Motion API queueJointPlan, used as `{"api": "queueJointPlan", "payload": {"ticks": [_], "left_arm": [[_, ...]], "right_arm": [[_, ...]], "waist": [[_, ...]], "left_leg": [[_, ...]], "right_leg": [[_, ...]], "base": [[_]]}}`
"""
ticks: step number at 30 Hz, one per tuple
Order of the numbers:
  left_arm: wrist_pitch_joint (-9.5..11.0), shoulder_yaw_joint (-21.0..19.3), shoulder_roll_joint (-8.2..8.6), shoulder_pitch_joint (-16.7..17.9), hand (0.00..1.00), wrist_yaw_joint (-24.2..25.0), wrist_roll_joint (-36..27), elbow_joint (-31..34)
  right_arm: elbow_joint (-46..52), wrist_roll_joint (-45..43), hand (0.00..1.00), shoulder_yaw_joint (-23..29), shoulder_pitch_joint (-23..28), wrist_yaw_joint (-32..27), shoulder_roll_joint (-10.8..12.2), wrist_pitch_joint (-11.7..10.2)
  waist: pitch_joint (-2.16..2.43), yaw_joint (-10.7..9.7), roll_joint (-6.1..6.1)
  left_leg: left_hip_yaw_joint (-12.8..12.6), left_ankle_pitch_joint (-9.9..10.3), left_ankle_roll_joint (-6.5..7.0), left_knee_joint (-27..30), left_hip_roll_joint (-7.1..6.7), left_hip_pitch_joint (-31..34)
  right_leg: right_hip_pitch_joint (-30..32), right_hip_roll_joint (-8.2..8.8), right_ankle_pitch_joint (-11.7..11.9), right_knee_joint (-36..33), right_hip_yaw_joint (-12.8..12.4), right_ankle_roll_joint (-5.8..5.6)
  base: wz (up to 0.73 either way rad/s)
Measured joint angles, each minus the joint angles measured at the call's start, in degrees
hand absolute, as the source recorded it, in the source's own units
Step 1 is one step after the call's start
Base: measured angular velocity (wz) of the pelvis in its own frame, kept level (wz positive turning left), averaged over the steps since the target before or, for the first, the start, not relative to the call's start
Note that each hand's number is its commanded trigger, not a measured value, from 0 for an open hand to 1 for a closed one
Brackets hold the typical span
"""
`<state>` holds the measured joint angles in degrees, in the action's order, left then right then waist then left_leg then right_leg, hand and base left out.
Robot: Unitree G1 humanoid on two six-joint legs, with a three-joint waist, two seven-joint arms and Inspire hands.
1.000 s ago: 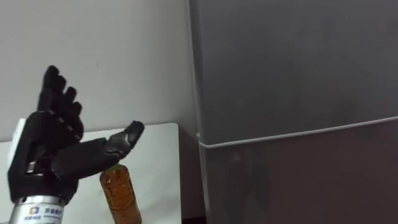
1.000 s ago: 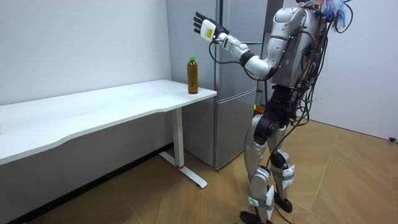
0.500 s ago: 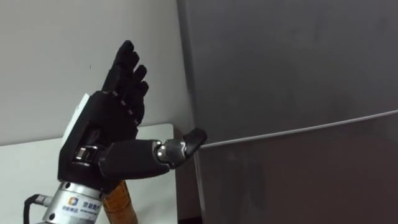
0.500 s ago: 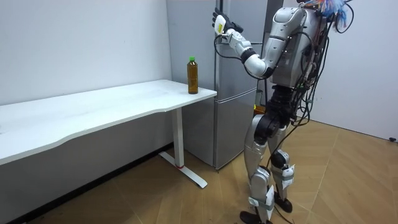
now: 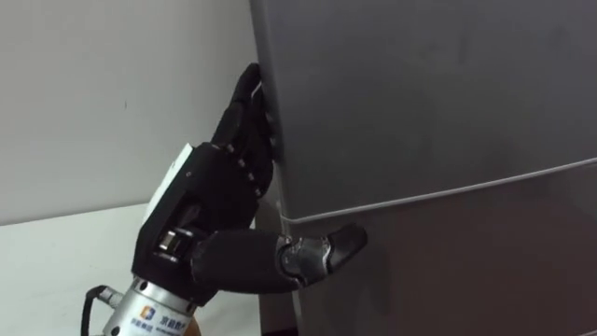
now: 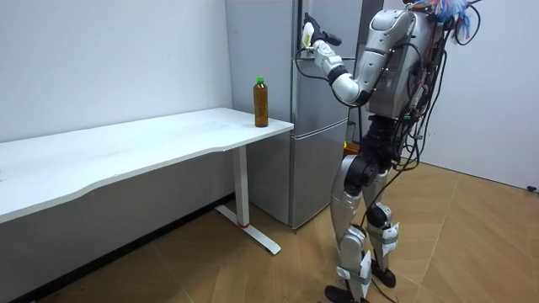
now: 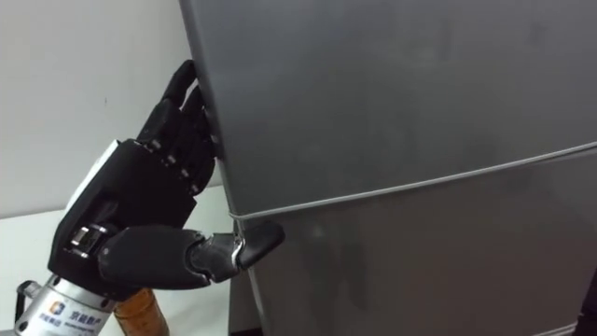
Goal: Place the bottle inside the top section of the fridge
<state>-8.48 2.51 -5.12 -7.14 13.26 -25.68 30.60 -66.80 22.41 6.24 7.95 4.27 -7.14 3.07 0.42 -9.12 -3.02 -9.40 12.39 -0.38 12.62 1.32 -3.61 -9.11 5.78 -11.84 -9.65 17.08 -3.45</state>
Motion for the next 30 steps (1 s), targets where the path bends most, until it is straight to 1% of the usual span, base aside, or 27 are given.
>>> {"api": "queueJointPlan", "payload": {"ticks": [1, 2, 3, 4, 6, 9, 11, 13, 15, 18, 19, 20, 21, 22, 23, 24, 25, 26, 27, 28, 30], "left_arm": [[0.0, 0.18, 0.01, 0.0, 0.39, 0.03, 0.02, 0.0], [0.0, 0.23, 0.02, 0.0, 0.65, 0.03, 0.02, 0.0], [0.01, 0.26, 0.01, 0.0, 0.95, 0.08, 0.02, 0.0], [0.01, 0.3, 0.01, 0.0, 1.0, 0.11, 0.0, 0.0], [0.01, 0.35, 0.01, 0.0, 1.0, -0.03, -0.06, 0.0], [0.03, -1.04, 0.02, 0.05, 1.0, -1.67, -0.05, 0.0], [0.23, -2.18, 0.03, 0.05, 1.0, -1.9, -0.06, 0.0], [1.36, -2.46, 0.04, 0.05, 1.0, -2.12, -0.12, 0.0], [1.95, -2.38, 0.04, 0.05, 1.0, -2.11, -1.25, 0.01], [2.28, -1.66, -0.1, 0.39, 1.0, -1.16, -2.39, 0.12], [1.82, -0.9, -0.14, 0.39, 0.95, -1.16, -2.37, 0.1], [1.78, -0.4, 0.07, 0.44, 0.91, -1.28, -2.56, 0.09], [1.8, -0.41, 0.04, 0.52, 0.78, -0.95, -2.96, 0.09], [1.82, -0.11, -0.08, 0.57, 0.69, -0.17, -3.49, 0.09], [1.82, 0.03, -0.08, 0.57, 0.56, 0.08, -3.8, 0.09], [1.82, 0.18, -0.08, 0.57, 0.51, 0.73, -4.14, 0.09], [1.83, 0.36, -0.08, 0.57, 0.27, 1.33, -4.17, 0.1], [1.86, 0.55, -0.08, 0.57, 0.13, 1.65, -4.23, 0.1], [1.86, 0.55, -0.08, 0.57, 0.04, 1.89, -4.22, 0.09], [1.86, 0.55, -0.09, 0.59, 0.0, 2.21, -4.21, 0.09], [1.84, 0.59, -0.19, 0.82, 0.0, 2.5, -4.18, 0.09]], "right_arm": [[0.01, 0.0, 0.0, -0.14, -0.12, 0.0, 0.02, -0.02], [0.0, 0.0, 0.0, -0.23, -0.13, 0.0, 0.01, -0.03], [-0.01, 0.02, 0.0, -0.49, -0.17, -0.01, -0.04, -0.05], [-0.02, -0.03, 0.0, -0.54, -0.25, -0.02, -0.04, -0.05], [-0.1, -0.06, 0.0, -0.58, -0.38, -0.07, -0.03, -0.03], [-0.32, -0.06, 0.0, -0.64, -0.52, -0.25, 0.01, -0.03], [-0.54, -0.06, 0.0, -0.92, -0.74, -0.39, -0.01, -0.03], [-0.78, -0.06, 0.0, -1.38, -1.04, -0.39, -0.01, -0.03], [-0.78, -0.1, 0.0, -1.7, -1.18, -0.37, -0.01, -0.02], [-0.79, -0.13, 0.0, -1.7, -1.17, -0.35, -0.02, 0.0], [-0.79, -0.17, 0.0, -1.71, -1.17, -0.33, -0.02, 0.0], [-0.81, -0.17, 0.0, -1.74, -1.18, -0.31, -0.01, 0.0], [-0.81, -0.13, 0.0, -1.73, -1.18, -0.28, -0.01, -0.02], [-0.81, -0.12, 0.0, -1.72, -1.17, -0.26, -0.02, -0.03], [-0.82, -0.14, 0.0, -1.72, -1.17, -0.25, -0.02, -0.02], [-0.93, -0.16, 0.0, -1.73, -1.16, -0.18, -0.02, -0.02], [-1.2, -0.16, 0.0, -1.73, -1.18, 0.03, -0.04, -0.02], [-1.31, -0.14, 0.0, -1.72, -1.18, 0.12, -0.07, -0.02], [-1.31, -0.14, 0.0, -1.73, -1.2, 0.14, -0.09, -0.02], [-1.32, -0.14, 0.0, -1.73, -1.19, 0.16, -0.09, -0.02], [-1.32, -0.14, 0.0, -1.73, -1.23, 0.18, -0.12, -0.01]], "waist": [[-0.01, -0.01, 0.01], [-0.01, 0.0, 0.01], [-0.02, 0.02, 0.03], [-0.02, 0.03, 0.03], [-0.02, 0.02, 0.04], [-0.11, 0.16, 0.17], [-0.14, 0.19, 0.2], [-0.17, 0.26, 0.25], [-0.16, 0.26, 0.24], [-0.17, 0.25, 0.21], [-0.2, 0.16, 0.13], [-0.23, 0.07, 0.09], [-0.25, 0.07, 0.08], [-0.24, 0.08, 0.08], [-0.24, 0.08, 0.08], [-0.24, 0.08, 0.08], [-0.24, 0.11, 0.08], [-0.25, 0.15, 0.08], [-0.25, 0.15, 0.08], [-0.25, 0.15, 0.07], [-0.25, 0.16, 0.03]], "left_leg": [[0.0, 0.0, 0.0, -0.03, -0.02, 0.01], [0.0, 0.0, 0.0, -0.06, -0.02, 0.02], [0.0, 0.0, 0.0, -0.12, -0.02, 0.03], [0.01, 0.0, 0.0, -0.16, -0.03, 0.03], [0.03, 0.0, 0.0, -0.14, -0.05, 0.03], [0.09, -0.02, 0.03, -0.11, -0.07, 0.07], [0.15, -0.02, 0.03, -0.12, -0.09, 0.11], [0.16, -0.02, 0.03, -0.26, -0.13, 0.1], [0.16, -0.02, 0.03, -0.43, -0.14, 0.1], [0.16, -0.03, 0.04, -0.63, -0.17, 0.09], [0.13, -0.03, 0.05, -0.73, -0.19, 0.12], [0.1, -0.03, 0.06, -0.8, -0.2, 0.15], [0.09, -0.05, 0.07, -0.8, -0.2, 0.16], [0.08, -0.05, 0.07, -0.79, -0.2, 0.14], [0.08, -0.06, 0.08, -0.79, -0.21, 0.11], [0.08, -0.06, 0.08, -0.79, -0.21, 0.07], [0.09, -0.06, 0.08, -0.82, -0.22, 0.05], [0.09, -0.06, 0.08, -0.87, -0.21, 0.06], [0.09, -0.06, 0.08, -0.88, -0.21, 0.08], [0.09, -0.06, 0.09, -0.87, -0.21, 0.09], [0.09, -0.09, 0.12, -0.85, -0.21, 0.09]], "right_leg": [[0.0, 0.0, 0.0, 0.03, 0.04, 0.0], [-0.01, 0.0, 0.0, 0.04, 0.05, 0.0], [-0.02, 0.0, 0.0, 0.04, 0.07, 0.0], [-0.03, 0.01, 0.0, 0.04, 0.17, 0.0], [-0.03, 0.03, 0.0, 0.06, 0.26, 0.0], [-0.01, 0.04, 0.0, 0.07, 0.38, 0.0], [-0.02, 0.06, 0.0, 0.07, 0.44, 0.0], [-0.02, 0.09, 0.0, 0.06, 0.46, 0.0], [-0.04, 0.09, 0.0, 0.06, 0.47, -0.01], [-0.09, 0.09, 0.0, 0.06, 0.4, -0.01], [-0.14, 0.11, 0.0, 0.05, 0.38, -0.01], [-0.21, 0.11, 0.0, 0.06, 0.35, -0.01], [-0.21, 0.11, 0.0, 0.07, 0.35, -0.01], [-0.21, 0.11, 0.0, 0.07, 0.34, -0.01], [-0.21, 0.11, 0.0, 0.07, 0.34, -0.01], [-0.16, 0.12, 0.0, 0.07, 0.34, -0.01], [-0.12, 0.12, 0.0, 0.07, 0.34, -0.01], [-0.12, 0.13, 0.0, 0.07, 0.33, -0.01], [-0.12, 0.12, 0.0, 0.06, 0.32, -0.01], [-0.13, 0.13, 0.0, 0.07, 0.31, -0.01], [-0.13, 0.13, 0.0, 0.06, 0.24, -0.01]], "base": [[0.0], [0.0], [0.0], [0.0], [0.0], [0.0], [0.0], [0.0], [0.0], [0.0], [0.0], [0.0], [0.0], [0.0], [0.0], [0.0], [0.0], [0.0], [0.0], [0.0], [0.0]]}}
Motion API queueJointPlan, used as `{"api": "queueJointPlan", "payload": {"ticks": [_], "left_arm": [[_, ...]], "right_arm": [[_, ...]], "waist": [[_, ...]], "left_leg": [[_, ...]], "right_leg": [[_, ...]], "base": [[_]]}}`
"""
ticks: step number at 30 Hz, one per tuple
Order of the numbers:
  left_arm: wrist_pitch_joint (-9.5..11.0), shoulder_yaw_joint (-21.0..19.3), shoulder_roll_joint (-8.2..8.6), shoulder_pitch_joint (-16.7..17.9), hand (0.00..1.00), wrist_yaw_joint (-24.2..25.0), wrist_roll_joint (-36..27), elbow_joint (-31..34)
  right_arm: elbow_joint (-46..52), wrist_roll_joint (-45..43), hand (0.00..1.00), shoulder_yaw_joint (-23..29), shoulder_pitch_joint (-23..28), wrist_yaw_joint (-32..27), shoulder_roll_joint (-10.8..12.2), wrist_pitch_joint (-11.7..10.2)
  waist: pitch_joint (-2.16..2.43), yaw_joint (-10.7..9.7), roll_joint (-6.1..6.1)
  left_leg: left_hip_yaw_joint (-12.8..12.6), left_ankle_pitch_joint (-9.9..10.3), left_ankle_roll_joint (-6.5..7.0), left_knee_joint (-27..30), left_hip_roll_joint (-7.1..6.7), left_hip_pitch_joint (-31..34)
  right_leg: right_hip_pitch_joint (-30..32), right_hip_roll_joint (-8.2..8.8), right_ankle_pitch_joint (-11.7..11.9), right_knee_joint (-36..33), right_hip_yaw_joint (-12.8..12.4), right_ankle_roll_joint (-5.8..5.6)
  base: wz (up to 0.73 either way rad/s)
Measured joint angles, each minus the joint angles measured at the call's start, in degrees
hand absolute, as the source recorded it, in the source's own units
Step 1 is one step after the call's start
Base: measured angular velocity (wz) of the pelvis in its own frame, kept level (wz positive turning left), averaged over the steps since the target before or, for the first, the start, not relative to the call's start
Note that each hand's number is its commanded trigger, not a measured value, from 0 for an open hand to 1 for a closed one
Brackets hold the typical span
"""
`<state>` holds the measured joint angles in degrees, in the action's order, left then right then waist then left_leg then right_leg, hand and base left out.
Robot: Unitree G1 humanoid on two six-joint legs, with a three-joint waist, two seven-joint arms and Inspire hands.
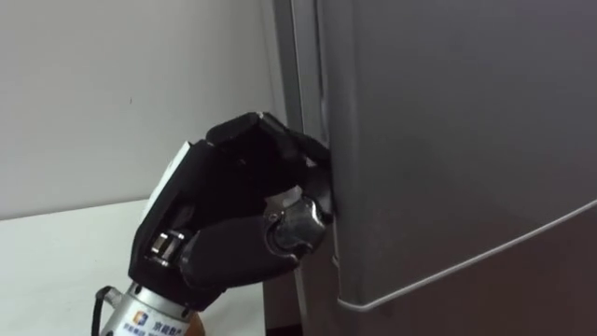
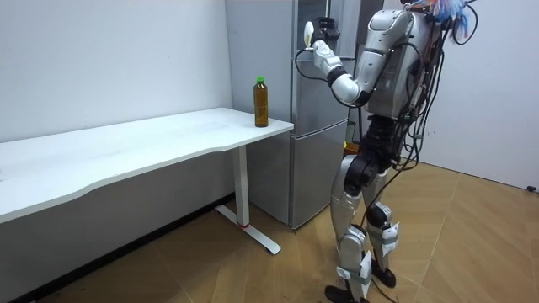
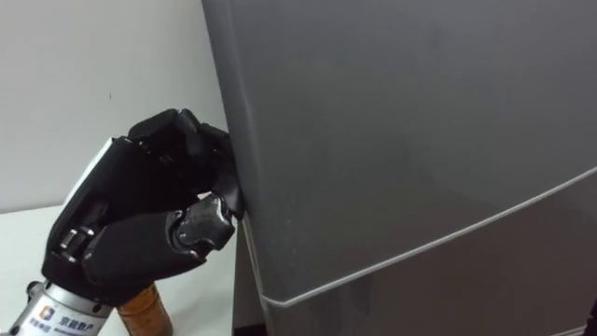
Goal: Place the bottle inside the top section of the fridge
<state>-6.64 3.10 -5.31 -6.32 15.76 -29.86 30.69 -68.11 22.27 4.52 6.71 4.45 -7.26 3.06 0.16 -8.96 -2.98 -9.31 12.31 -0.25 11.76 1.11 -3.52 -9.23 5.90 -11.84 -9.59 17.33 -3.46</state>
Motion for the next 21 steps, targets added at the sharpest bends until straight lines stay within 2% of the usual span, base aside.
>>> {"api": "queueJointPlan", "payload": {"ticks": [14, 21], "left_arm": [[-0.03, 0.1, -0.02, 0.49, 0.0, 0.02, 0.02, 0.0], [-0.04, 0.06, -0.02, 0.86, 0.0, 0.01, 0.01, 0.0]], "right_arm": [[-0.01, -0.01, 0.0, -0.01, -0.06, 0.52, -0.17, 0.03], [-0.88, -0.02, 0.0, -0.12, -0.91, 0.49, -0.49, 0.29]], "waist": [[0.0, 0.07, -0.11], [0.04, 0.05, -0.61]], "left_leg": [[0.0, -0.12, 0.01, 0.02, 0.0, 0.0], [0.07, -0.12, 0.02, 0.03, 0.0, 0.09]], "right_leg": [[0.07, 0.01, 0.0, -0.02, -0.05, 0.0], [0.14, 0.01, 0.0, -0.04, -0.01, 0.0]], "base": [[0.0], [0.0]]}}
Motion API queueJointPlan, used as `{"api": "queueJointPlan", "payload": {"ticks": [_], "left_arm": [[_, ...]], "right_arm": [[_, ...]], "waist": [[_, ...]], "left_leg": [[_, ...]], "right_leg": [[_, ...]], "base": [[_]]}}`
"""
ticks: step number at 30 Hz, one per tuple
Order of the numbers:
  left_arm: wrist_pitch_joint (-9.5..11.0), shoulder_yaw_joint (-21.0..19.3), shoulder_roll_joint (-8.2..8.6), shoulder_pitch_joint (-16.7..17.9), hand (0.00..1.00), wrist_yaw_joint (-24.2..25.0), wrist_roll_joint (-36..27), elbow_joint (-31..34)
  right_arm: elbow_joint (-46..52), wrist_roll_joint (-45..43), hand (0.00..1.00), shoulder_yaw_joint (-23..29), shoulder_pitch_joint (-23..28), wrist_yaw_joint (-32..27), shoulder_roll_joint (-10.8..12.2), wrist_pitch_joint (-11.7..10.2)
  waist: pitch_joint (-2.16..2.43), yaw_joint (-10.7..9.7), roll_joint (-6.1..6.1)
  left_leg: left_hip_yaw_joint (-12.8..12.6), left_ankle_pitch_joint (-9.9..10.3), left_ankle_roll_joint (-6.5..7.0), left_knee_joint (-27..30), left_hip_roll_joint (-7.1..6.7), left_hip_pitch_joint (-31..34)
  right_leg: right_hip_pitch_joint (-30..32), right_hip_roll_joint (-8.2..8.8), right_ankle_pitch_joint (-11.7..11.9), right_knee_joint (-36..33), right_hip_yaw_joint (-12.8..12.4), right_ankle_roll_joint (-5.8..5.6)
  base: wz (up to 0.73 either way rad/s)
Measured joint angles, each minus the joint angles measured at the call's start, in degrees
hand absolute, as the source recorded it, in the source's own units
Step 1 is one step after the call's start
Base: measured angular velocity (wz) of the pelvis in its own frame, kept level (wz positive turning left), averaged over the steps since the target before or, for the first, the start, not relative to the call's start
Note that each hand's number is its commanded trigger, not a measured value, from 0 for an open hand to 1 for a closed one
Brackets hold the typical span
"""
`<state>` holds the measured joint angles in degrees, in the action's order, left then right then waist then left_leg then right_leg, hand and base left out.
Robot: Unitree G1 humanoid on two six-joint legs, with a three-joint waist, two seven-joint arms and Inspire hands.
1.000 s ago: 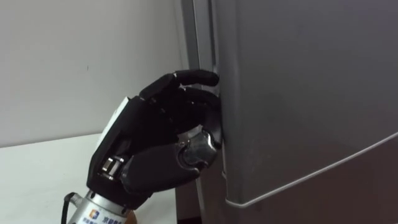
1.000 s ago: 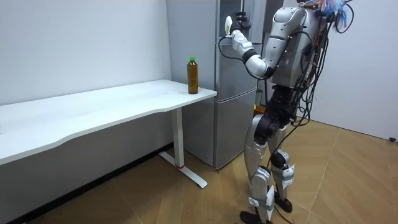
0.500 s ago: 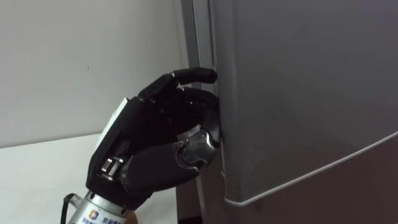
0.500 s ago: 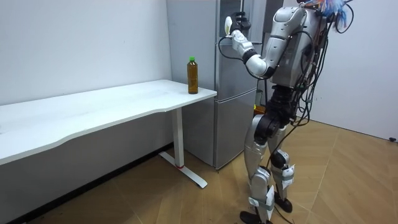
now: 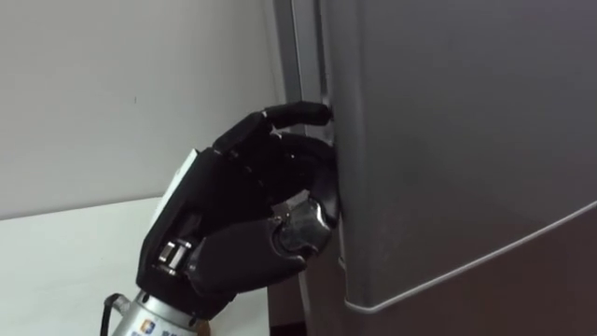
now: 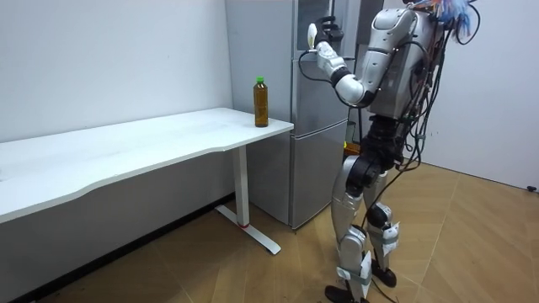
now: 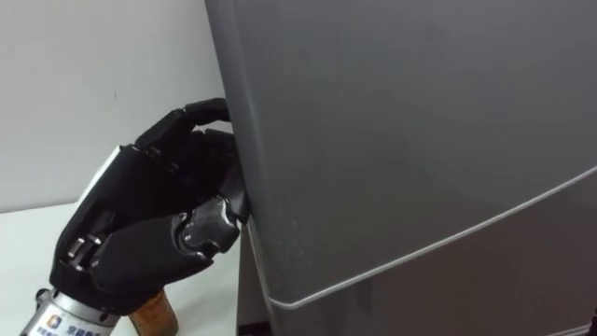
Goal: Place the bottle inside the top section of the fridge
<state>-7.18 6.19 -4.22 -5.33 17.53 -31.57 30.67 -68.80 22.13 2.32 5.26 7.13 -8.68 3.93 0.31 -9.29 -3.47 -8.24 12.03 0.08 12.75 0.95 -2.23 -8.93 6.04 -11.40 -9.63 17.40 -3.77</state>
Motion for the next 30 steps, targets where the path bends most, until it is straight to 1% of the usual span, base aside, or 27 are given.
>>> {"api": "queueJointPlan", "payload": {"ticks": [2, 4, 5, 7, 9, 11, 13, 14, 16, 17, 18, 19, 22, 26, 28, 30], "left_arm": [[-0.12, 1.07, 0.15, 0.0, 0.0, 1.12, -1.67, -0.12], [-1.06, 2.37, 0.07, 0.0, 0.0, 3.34, -5.28, -0.12], [-1.21, 2.76, 0.05, 0.0, 0.0, 3.88, -5.97, -0.12], [-1.8, 3.99, -0.19, 0.0, 0.0, 6.88, -8.4, -0.11], [-2.27, 5.04, -0.89, -0.01, 0.0, 9.37, -9.57, -0.12], [-2.85, 6.02, -0.95, -0.06, 0.0, 12.01, -9.8, -0.09], [-4.67, 7.82, -1.38, -0.13, 0.0, 15.21, -10.77, -0.1], [-5.22, 8.27, -1.65, -0.15, 0.0, 16.06, -10.85, -0.1], [-7.4, 10.2, -3.52, -0.17, 0.0, 19.15, -10.99, -0.11], [-8.03, 10.62, -3.88, -0.17, 0.0, 19.82, -10.95, -0.11], [-8.99, 11.2, -4.88, -0.17, 0.0, 20.93, -10.78, -0.11], [-9.59, 11.67, -5.82, -0.17, 0.0, 21.64, -10.35, -0.14], [-11.11, 12.03, -6.77, -0.19, 0.0, 22.87, -10.31, -0.13], [-11.34, 12.05, -6.93, -0.4, 0.0, 24.17, -9.88, -0.13], [-11.35, 12.08, -7.31, -1.66, 0.0, 24.4, -9.31, -0.13], [-11.35, 12.08, -7.6, -2.18, 0.0, 24.22, -9.3, -0.12]], "right_arm": [[0.01, -0.2, 0.0, -0.12, -0.14, 0.11, 0.04, 0.01], [0.19, -0.2, 0.0, -0.52, -0.17, 0.12, 0.01, 0.18], [0.27, -0.19, 0.0, -0.52, -0.2, 0.13, -0.01, 0.39], [1.17, -0.34, 0.0, -0.55, -0.18, 0.2, -0.12, 0.8], [1.62, -0.45, 0.0, -0.53, -0.17, 0.39, -0.19, 0.83], [1.75, -0.38, 0.0, -0.49, -0.18, 0.87, -0.35, 0.9], [2.11, 0.06, 0.0, -0.47, -0.11, 1.7, -0.88, 1.1], [2.15, 0.11, 0.0, -0.47, -0.17, 1.76, -0.93, 1.1], [2.14, 0.15, 0.0, -0.47, -0.25, 1.78, -1.1, 1.11], [2.14, 0.14, 0.0, -0.48, -0.25, 1.78, -1.13, 1.11], [2.16, 0.15, 0.0, -0.48, -0.27, 1.78, -1.1, 1.1], [2.18, 0.15, 0.0, -0.48, -0.34, 1.78, -1.09, 1.08], [2.22, 0.17, 0.0, -0.49, -0.69, 1.76, -1.11, 1.1], [2.21, 0.14, 0.0, -0.6, -0.97, 1.75, -1.18, 1.12], [2.2, 0.15, 0.0, -1.01, -1.02, 1.75, -1.32, 1.11], [2.36, 0.14, 0.0, -1.08, -0.87, 1.75, -1.33, 1.14]], "waist": [[-0.02, -0.02, -0.02], [-0.06, -0.26, -0.08], [-0.07, -0.37, -0.12], [-0.18, -1.12, -0.36], [-0.27, -1.84, -0.57], [-0.25, -2.65, -0.84], [-0.33, -3.26, -1.37], [-0.34, -3.37, -1.46], [-0.43, -3.75, -1.82], [-0.41, -4.02, -1.89], [-0.4, -4.59, -1.94], [-0.39, -4.73, -2.02], [-0.38, -5.6, -2.05], [-0.35, -5.96, -2.09], [-0.34, -5.97, -2.12], [-0.33, -5.99, -2.13]], "left_leg": [[0.04, -0.03, 0.06, 0.0, -0.02, -0.04], [0.02, -0.04, 0.09, 0.14, -0.02, 0.1], [0.0, -0.04, 0.09, 0.16, -0.02, 0.11], [-0.11, -0.04, 0.08, 0.34, 0.07, 0.12], [-0.46, -0.04, 0.07, 0.36, 0.2, 0.0], [-0.62, -0.04, 0.07, 0.42, 0.22, 0.09], [-1.22, -0.01, 0.12, 0.53, 0.25, 0.12], [-1.35, 0.0, 0.13, 0.55, 0.26, 0.13], [-2.08, -0.01, 0.13, 0.57, 0.36, 0.12], [-2.19, -0.01, 0.13, 0.57, 0.37, 0.11], [-2.38, -0.01, 0.13, 0.56, 0.38, 0.08], [-2.61, -0.01, 0.14, 0.58, 0.39, 0.0], [-2.75, 0.0, 0.16, 0.53, 0.35, 0.09], [-3.09, 0.0, 0.15, 0.35, 0.38, 0.09], [-3.35, -0.01, 0.13, 0.24, 0.4, 0.34], [-3.65, -0.01, 0.13, 0.04, 0.4, 0.35]], "right_leg": [[-0.04, 0.01, 0.07, 0.01, -0.04, -0.06], [0.02, 0.01, 0.09, 0.01, -0.1, -0.06], [0.04, 0.01, 0.09, 0.02, -0.09, -0.06], [0.09, -0.02, 0.09, 0.05, -0.12, -0.06], [0.1, -0.08, 0.1, 0.06, -0.2, -0.03], [0.21, -0.08, 0.14, 0.07, -0.27, 0.02], [0.42, -0.04, 0.15, 0.07, -0.84, 0.05], [0.5, -0.04, 0.15, 0.08, -1.0, 0.05], [0.81, -0.08, 0.18, 0.27, -1.76, 0.14], [0.81, -0.08, 0.22, 0.39, -1.85, 0.19], [0.85, -0.1, 0.23, 0.86, -2.08, 0.21], [0.98, -0.14, 0.23, 0.9, -2.52, 0.21], [1.11, -0.16, 0.29, 0.82, -2.87, 0.15], [1.34, -0.16, 0.29, 0.88, -2.91, 0.15], [1.98, -0.16, 0.29, 0.85, -3.1, 0.15], [2.17, -0.15, 0.29, 0.86, -3.31, 0.15]], "base": [[0.02], [0.0], [0.0], [0.0], [-0.08], [-0.08], [-0.11], [-0.14], [-0.14], [-0.12], [-0.1], [-0.1], [-0.04], [-0.02], [-0.04], [-0.06]]}}
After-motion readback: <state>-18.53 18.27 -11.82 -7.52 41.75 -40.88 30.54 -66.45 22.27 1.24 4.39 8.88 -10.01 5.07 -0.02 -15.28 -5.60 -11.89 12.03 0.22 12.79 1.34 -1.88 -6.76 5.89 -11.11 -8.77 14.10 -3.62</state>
